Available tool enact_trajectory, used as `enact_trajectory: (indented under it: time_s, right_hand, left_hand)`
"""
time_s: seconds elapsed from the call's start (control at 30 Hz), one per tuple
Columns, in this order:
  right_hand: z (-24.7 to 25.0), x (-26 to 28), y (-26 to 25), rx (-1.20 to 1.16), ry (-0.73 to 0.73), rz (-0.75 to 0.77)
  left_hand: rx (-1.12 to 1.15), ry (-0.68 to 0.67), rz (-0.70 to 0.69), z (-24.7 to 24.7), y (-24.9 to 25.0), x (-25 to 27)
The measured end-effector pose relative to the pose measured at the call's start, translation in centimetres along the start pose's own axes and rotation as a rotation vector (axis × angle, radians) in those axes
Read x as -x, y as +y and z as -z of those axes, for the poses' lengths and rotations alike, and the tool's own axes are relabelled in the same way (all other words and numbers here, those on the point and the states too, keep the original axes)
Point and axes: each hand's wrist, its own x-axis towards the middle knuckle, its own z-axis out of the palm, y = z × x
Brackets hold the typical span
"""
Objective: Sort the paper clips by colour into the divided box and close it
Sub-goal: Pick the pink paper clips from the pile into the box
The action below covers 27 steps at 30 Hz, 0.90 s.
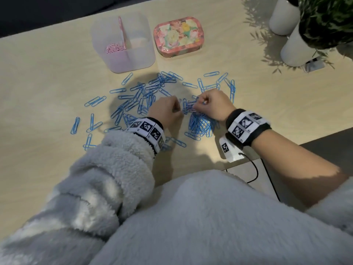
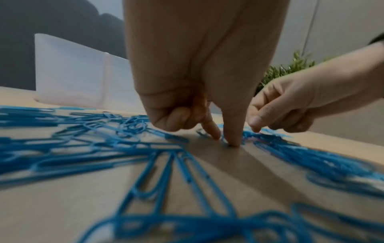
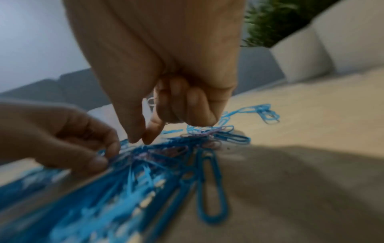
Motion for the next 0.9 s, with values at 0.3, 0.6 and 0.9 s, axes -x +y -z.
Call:
enact_trajectory:
  time_s: [0.3,0.6,0.9]
  right_hand:
    - [-1.2,1.1,-1.1,0.166,-0.016,0.044]
    - [1.5,-0.4,0.5,-0.803,0.099,-0.248]
    - [0.5,-1.1,0.1,0.135,0.041,0.013]
  left_hand:
    - [0.049,0.111,0.064,1.1,-1.5,0.3]
    - [-0.09,0.097,-0.121,0.2,0.8,-0.4]
    - [-0.159,0.036,-0.095,-0.4,1.8,-1.6]
